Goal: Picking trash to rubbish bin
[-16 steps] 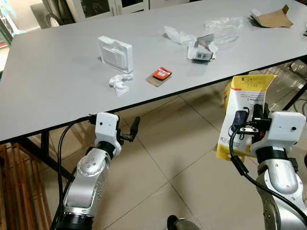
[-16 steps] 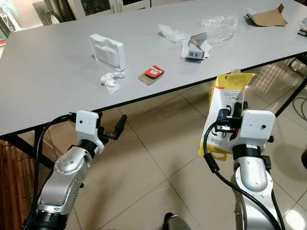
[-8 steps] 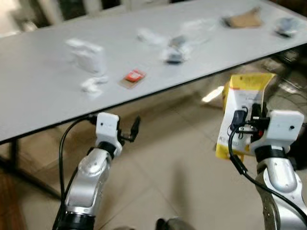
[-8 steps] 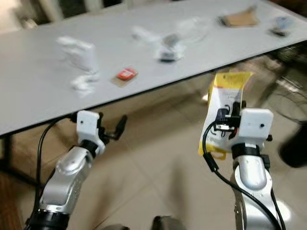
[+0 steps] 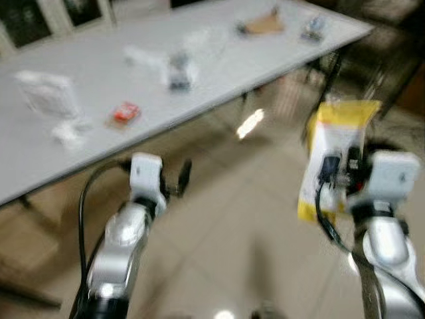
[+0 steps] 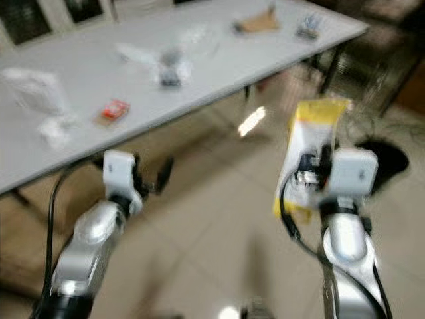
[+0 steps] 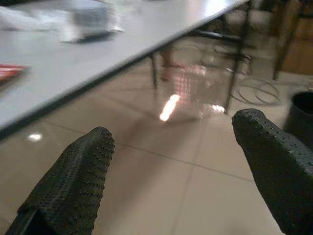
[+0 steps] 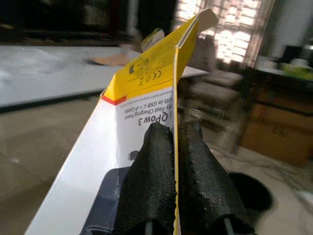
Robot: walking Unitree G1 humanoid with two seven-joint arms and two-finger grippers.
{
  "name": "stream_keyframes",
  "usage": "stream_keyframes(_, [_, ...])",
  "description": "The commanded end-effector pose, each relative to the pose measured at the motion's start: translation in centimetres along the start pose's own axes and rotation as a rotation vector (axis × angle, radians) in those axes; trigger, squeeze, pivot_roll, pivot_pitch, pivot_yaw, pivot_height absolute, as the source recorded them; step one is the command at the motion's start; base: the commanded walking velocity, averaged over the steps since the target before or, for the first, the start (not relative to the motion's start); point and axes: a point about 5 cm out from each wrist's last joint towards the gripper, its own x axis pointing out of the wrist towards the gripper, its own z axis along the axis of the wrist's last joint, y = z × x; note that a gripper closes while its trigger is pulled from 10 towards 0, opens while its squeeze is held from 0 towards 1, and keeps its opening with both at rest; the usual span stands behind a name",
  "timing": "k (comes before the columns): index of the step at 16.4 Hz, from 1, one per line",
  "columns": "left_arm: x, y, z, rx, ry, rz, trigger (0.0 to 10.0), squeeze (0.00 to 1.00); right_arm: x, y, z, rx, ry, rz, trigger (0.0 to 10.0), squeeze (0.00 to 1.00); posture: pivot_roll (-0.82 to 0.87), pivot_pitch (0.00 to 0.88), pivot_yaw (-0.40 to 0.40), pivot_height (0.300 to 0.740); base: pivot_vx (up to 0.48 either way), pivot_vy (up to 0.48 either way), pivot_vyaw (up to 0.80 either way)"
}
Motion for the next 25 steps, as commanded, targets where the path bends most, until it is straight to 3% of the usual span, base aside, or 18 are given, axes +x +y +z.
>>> stream_keyframes(1, [0.0, -0.1, 0.1, 0.007, -0.007, -0.006, 10.0, 0.0, 0.0, -0.2, 0.1, -0.011, -0.006, -0.004, 0.0, 0.0, -0.08, 0.11, 0.046, 0.74, 0.0, 0.0, -0.8])
stream_keyframes(6, [0.0, -0.3, 0.1, 0.008, -0.008, -0.017, 10.0, 0.0, -0.1, -0.1, 0.1, -0.01, -0.004, -0.005, 0.0, 0.0, -0.09, 0.11, 0.05, 0.74, 0.0, 0.0, -0.8])
stream_keyframes(10, [-0.1, -0.2, 0.0, 0.013, -0.01, -0.023, 10.0, 0.0, -0.1, 0.0, 0.0, -0.008, -0.002, -0.001, 0.0, 0.0, -0.08, 0.108, 0.049, 0.74, 0.0, -0.48, -0.8])
stream_keyframes(19, [-0.3, -0.1, 0.1, 0.019, -0.013, -0.037, 10.0, 0.0, -0.3, 0.1, -0.8, 0.01, 0.027, -0.016, 0.0, 0.0, -0.08, 0.112, 0.06, 0.74, 0.0, 0.0, -0.8])
stream_keyframes(22, [-0.4, -0.5, 0.3, 0.025, -0.027, -0.082, 10.0, 0.0, -0.3, 0.2, -1.0, 0.016, 0.032, -0.016, 0.0, 0.0, -0.07, 0.117, 0.062, 0.74, 0.397, 0.0, -0.8])
stream_keyframes(23, [-0.5, -0.6, 0.2, 0.03, -0.026, -0.08, 10.0, 0.0, -0.4, 0.3, -1.2, 0.022, 0.039, -0.012, 0.5, 0.0, -0.07, 0.117, 0.062, 0.74, 0.469, 0.0, -0.58])
stream_keyframes(24, [-0.5, -0.6, 0.2, 0.039, -0.02, -0.08, 10.0, 0.0, -0.4, 0.4, -1.5, 0.02, 0.052, -0.011, 10.0, 0.0, -0.07, 0.12, 0.065, 0.74, 0.48, 0.0, 0.0])
stream_keyframes(25, [-0.5, -0.6, 0.2, 0.045, -0.019, -0.084, 10.0, 0.0, -0.5, 0.4, -1.9, 0.02, 0.067, -0.012, 10.0, 0.0, -0.07, 0.121, 0.066, 0.74, 0.469, 0.0, 0.0])
